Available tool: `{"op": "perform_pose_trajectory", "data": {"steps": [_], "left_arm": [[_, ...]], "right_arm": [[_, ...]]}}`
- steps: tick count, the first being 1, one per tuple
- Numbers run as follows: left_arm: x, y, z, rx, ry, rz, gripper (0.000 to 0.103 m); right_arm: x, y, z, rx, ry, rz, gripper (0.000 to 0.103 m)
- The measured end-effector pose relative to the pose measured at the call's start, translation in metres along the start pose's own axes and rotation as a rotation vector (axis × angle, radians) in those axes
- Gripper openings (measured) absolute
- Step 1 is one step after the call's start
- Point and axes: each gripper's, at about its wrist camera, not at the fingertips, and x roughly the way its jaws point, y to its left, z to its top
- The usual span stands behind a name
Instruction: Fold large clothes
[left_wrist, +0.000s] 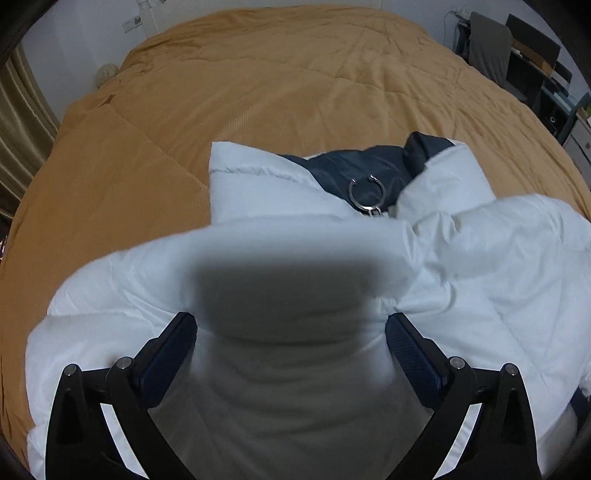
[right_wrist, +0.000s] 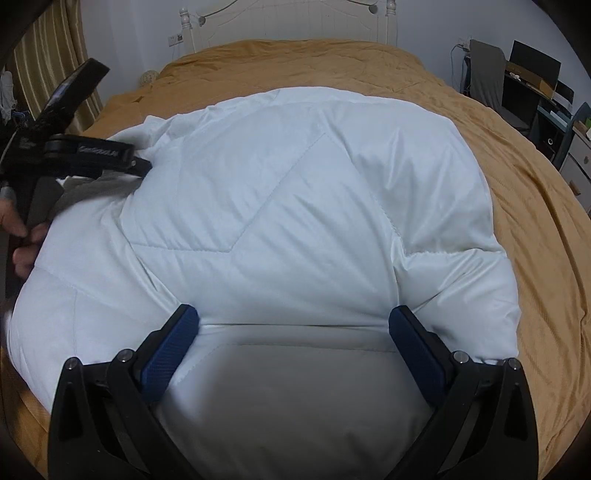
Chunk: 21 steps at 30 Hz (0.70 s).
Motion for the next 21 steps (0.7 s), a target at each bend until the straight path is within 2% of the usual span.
{"op": "perform_pose_trajectory", "data": {"steps": [3,5,7,9,12,13,14,17,19,21], "left_arm": [[-0.022,0.019,0.008,-0.077,-0.035,-0.019,0.102],[-0.055,0.038,-0.010,-0.144,-0.100,-0.127,0.102],[-0.079,0.048,-0.039,-0.172,-0.129,-0.197,0.103],[-0.091,0.050,-0.076,-0.165,-0.144,-0.193,0.103],[-0.078,0.056,-0.133,-0.127,-0.120,-0.182,0.103],[-0.081,0.059,-0.146,-0.106,-0.160,-0.176,0.103],[-0.087,0.058,-0.157,-0.084,-0.200,-0.155,0.103],[-0.106,0.051,-0.178,-0.018,-0.249,-0.081,0.103],[-0.112,0.052,-0.190,-0.029,-0.278,-0.090,0.103],[-0.107,0.054,-0.198,-0.051,-0.276,-0.104,0.103]], "right_arm": [[0.000,-0.001,0.000,0.003,-0.002,0.002,0.103],[0.000,-0.001,-0.001,0.005,-0.006,0.004,0.103],[0.001,-0.001,-0.001,0.007,-0.008,0.002,0.103],[0.001,0.000,-0.001,0.008,-0.009,0.002,0.103],[0.002,0.001,-0.001,0.007,-0.008,-0.003,0.103],[0.002,0.002,-0.001,0.007,-0.009,-0.002,0.103],[0.002,0.003,-0.001,0.005,-0.009,0.001,0.103],[0.001,0.006,-0.001,-0.006,-0.012,-0.011,0.103],[0.000,0.006,0.001,-0.005,-0.009,-0.014,0.103],[-0.013,0.014,0.003,-0.011,-0.038,-0.087,0.101]]}}
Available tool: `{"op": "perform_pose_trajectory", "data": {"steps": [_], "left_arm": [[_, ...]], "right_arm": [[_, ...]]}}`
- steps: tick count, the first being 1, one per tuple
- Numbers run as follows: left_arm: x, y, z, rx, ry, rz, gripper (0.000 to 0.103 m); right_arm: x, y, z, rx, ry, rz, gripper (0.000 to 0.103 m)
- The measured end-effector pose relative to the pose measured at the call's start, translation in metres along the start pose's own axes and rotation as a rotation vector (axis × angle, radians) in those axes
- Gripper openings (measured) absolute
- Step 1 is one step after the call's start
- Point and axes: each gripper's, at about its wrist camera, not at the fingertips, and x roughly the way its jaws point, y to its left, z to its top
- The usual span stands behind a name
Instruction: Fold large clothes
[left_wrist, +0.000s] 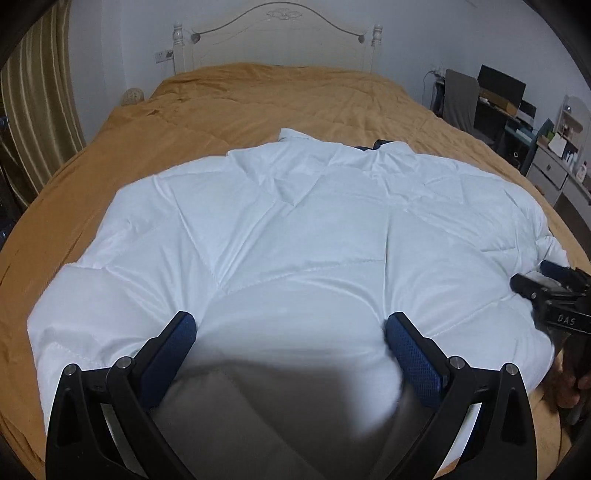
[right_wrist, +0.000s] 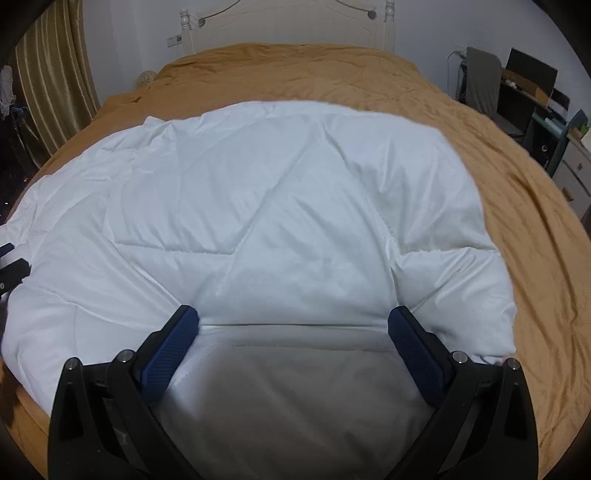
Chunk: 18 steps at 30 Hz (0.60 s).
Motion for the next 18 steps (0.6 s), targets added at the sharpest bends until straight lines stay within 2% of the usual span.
{"op": "perform_pose_trajectory", "data": {"steps": [1,2,4,7,8,9,12,15,18], "left_arm": [[0.003,0.003,0.000,-0.012,0.000,-0.008,0.103],[0.002,0.005,-0.003,-0.020,-0.002,-0.011,0.103],[0.004,0.003,-0.002,-0.015,-0.004,-0.001,0.103],[0.006,0.002,-0.003,0.001,-0.008,0.002,0.103],[0.007,0.004,-0.003,0.002,-0.005,-0.008,0.103],[0.007,0.005,-0.004,0.005,0.000,-0.017,0.103],[0.005,0.012,-0.006,0.022,0.009,-0.021,0.103],[-0.003,0.036,-0.011,-0.028,-0.008,-0.007,0.103],[-0.013,0.071,-0.020,-0.141,-0.019,-0.009,0.103]], "right_arm": [[-0.013,0.007,0.001,-0.005,-0.034,-0.041,0.094],[-0.032,0.017,0.002,-0.029,-0.089,-0.036,0.094],[-0.062,0.041,0.003,-0.087,-0.161,0.056,0.094],[-0.057,0.058,0.001,-0.088,-0.104,0.135,0.098],[-0.042,0.059,-0.005,-0.098,-0.060,0.121,0.099],[-0.029,0.056,-0.010,-0.107,-0.024,0.101,0.101],[-0.020,0.027,-0.020,-0.066,-0.026,0.127,0.103],[-0.022,-0.007,-0.019,0.004,-0.008,0.086,0.103],[-0.021,-0.030,-0.022,0.067,0.010,0.040,0.103]]}}
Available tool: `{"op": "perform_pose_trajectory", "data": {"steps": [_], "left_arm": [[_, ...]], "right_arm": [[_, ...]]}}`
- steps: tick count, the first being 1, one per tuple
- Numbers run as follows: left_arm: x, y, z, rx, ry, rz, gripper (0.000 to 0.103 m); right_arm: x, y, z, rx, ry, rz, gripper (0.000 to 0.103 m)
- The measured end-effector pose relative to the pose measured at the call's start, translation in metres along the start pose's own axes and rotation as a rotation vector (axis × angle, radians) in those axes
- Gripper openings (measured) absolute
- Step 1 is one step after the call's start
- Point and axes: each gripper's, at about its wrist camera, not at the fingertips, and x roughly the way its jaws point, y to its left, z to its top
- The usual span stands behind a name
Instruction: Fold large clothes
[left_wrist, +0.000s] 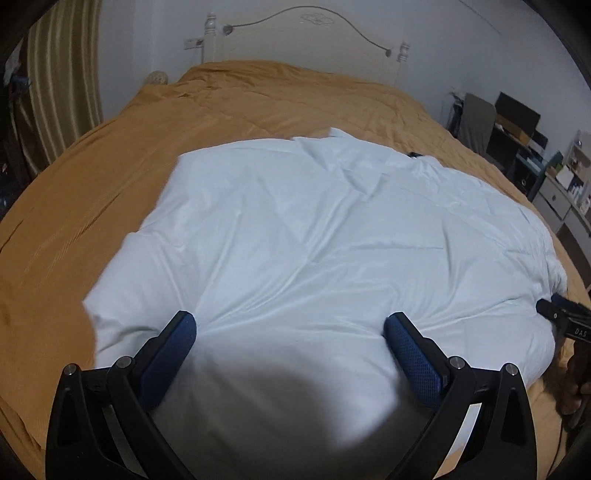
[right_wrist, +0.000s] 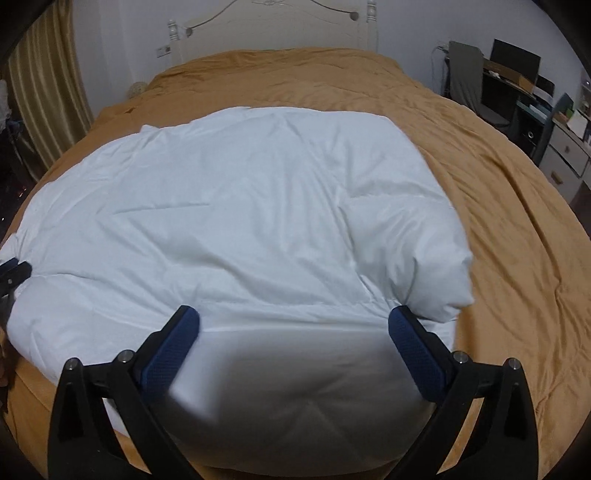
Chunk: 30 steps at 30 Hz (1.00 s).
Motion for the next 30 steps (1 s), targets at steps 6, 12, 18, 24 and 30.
{"op": "perform_pose_trajectory", "data": {"steps": [6,12,18,24,30], "left_arm": [[-0.012,0.013,0.003,-0.106,-0.011,0.039,0.102],[-0.017,-0.049,0.026,0.040,-0.052,-0.055,0.103],[0.023,-0.050,0.005,0.050,0.021,-0.025,0.103],[0.021,-0.047,0.004,0.024,0.028,-0.031,0.103],[0.013,-0.043,0.005,0.031,0.043,-0.043,0.103]], "right_arm": [[-0.025,0.035,0.008,-0.105,-0.082,-0.135,0.102],[-0.031,0.090,0.036,-0.194,-0.119,-0.021,0.103],[0.019,0.068,0.026,-0.119,0.022,0.041,0.103],[-0.018,0.092,0.044,-0.154,-0.081,0.077,0.103],[0.020,0.093,0.021,-0.175,-0.032,0.088,0.103]]}}
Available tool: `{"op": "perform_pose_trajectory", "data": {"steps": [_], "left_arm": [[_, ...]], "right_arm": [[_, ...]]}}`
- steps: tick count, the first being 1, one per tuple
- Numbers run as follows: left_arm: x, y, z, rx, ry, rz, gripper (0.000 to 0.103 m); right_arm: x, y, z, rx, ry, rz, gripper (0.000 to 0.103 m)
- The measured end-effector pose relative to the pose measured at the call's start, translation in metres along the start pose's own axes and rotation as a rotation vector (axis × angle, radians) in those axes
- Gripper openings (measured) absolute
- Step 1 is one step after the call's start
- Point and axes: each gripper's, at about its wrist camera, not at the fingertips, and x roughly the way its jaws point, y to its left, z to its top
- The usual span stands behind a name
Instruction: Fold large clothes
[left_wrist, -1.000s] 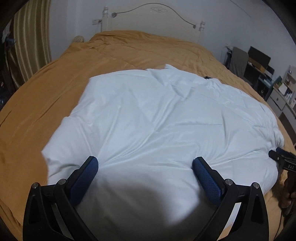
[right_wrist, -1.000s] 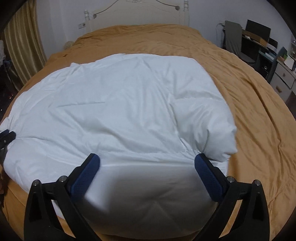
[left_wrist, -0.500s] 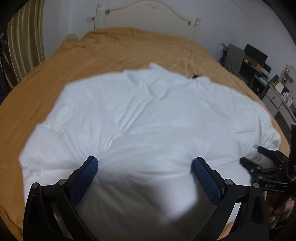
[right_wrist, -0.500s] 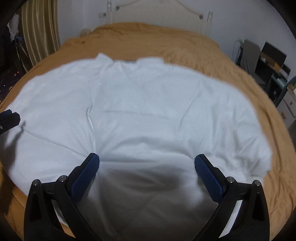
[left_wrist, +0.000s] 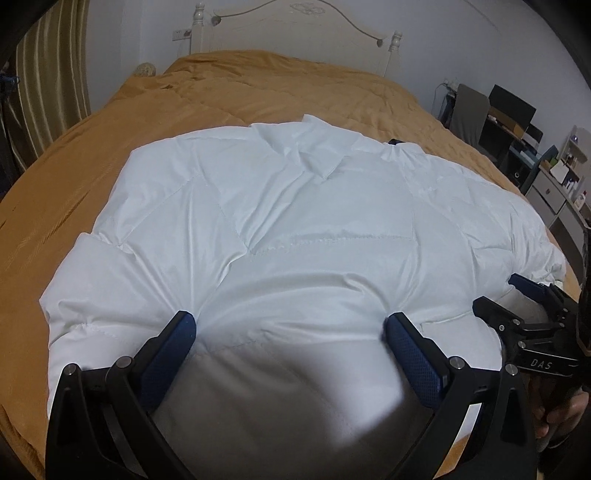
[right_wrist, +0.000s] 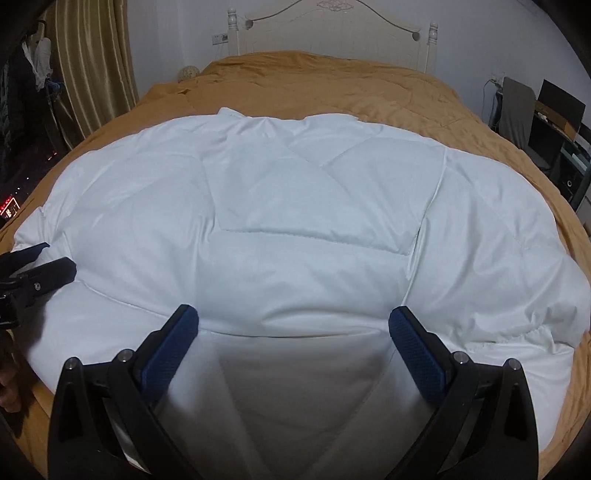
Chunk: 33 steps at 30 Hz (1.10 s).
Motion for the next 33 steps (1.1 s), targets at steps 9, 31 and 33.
{"op": "perform_pose_trajectory", "data": {"steps": [9,31,33], "left_arm": [[-0.078,0.107,-0.049,-0.512,-0.068,-0.369,0.103],[0.001,0.105,-0.024,-0.660,0.006,-0.408,0.103],[0.010,0.097,-0.019,-0.598,0.030,-0.340,0.102]], "right_arm": [[-0.002,-0.004,-0.009,0.012,0.001,0.008,0.103],[0.001,-0.003,-0.009,0.019,-0.001,-0.007,0.103],[0.001,-0.003,-0.009,0.022,-0.001,-0.008,0.103]]}}
